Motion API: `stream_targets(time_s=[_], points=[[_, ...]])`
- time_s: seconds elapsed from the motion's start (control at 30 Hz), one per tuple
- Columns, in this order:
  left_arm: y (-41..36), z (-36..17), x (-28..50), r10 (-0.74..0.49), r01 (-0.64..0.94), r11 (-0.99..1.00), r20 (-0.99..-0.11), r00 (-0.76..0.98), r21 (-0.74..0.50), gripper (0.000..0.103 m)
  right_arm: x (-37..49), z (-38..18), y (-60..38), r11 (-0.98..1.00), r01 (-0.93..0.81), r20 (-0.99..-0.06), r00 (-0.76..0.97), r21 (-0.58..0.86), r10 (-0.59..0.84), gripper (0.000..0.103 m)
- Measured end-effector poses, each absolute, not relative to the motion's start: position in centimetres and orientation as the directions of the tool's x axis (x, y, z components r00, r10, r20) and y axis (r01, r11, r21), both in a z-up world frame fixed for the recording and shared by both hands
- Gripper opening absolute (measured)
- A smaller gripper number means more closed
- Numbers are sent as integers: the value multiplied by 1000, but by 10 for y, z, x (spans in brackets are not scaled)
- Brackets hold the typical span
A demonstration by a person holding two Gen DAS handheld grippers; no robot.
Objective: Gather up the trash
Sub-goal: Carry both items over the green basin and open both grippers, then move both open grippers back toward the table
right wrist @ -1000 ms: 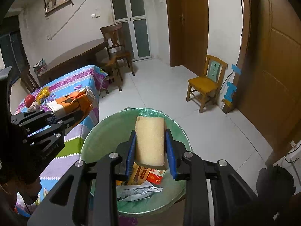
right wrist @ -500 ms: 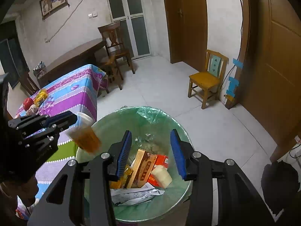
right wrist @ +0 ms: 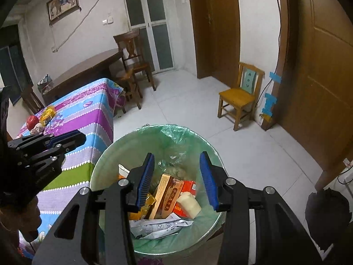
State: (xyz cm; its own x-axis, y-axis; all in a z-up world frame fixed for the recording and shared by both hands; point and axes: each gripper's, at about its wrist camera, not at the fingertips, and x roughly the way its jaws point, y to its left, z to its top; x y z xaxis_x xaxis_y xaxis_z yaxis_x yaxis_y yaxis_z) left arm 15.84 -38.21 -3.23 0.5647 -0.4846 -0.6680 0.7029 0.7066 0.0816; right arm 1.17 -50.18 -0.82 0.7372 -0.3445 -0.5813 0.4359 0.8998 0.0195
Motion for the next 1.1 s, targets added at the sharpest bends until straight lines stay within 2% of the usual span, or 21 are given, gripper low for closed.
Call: stream_targets(time_s=[0.03,0.1,0.27,0.53,0.73,0.87,0.97,1.1], points=[[-375,-31,156,-481,691,718,-657,580,84,29,8,-8,-496,898,439,-558,749,13,-358,41],[-359,-29,151,-473,665,741,-628,618,97,34,1,-9,-484,900,436,-513,773,1,-374,41],[-310,-30,141,-454,626,773,-597,661,106,38,-12,-18,-444,893,449,-395,816,-29,-422,43],[-199,-26,134,-422,531,847,-572,703,27,47,-4,-32,-398,906,422,-335,853,-10,-401,45],[-106,-23,127,-374,430,902,-551,746,-32,52,20,-48,-352,945,325,-381,869,-46,-317,53],[-36,-25,132,-373,390,915,-580,724,-103,53,44,-59,-325,969,244,-448,861,-48,-239,54],[13,-32,135,-422,434,890,-613,668,-140,53,56,-64,-308,980,192,-488,852,-44,-188,57],[46,-45,127,-433,556,831,-654,621,-23,54,80,-67,-281,996,93,-560,824,-4,-79,67]])
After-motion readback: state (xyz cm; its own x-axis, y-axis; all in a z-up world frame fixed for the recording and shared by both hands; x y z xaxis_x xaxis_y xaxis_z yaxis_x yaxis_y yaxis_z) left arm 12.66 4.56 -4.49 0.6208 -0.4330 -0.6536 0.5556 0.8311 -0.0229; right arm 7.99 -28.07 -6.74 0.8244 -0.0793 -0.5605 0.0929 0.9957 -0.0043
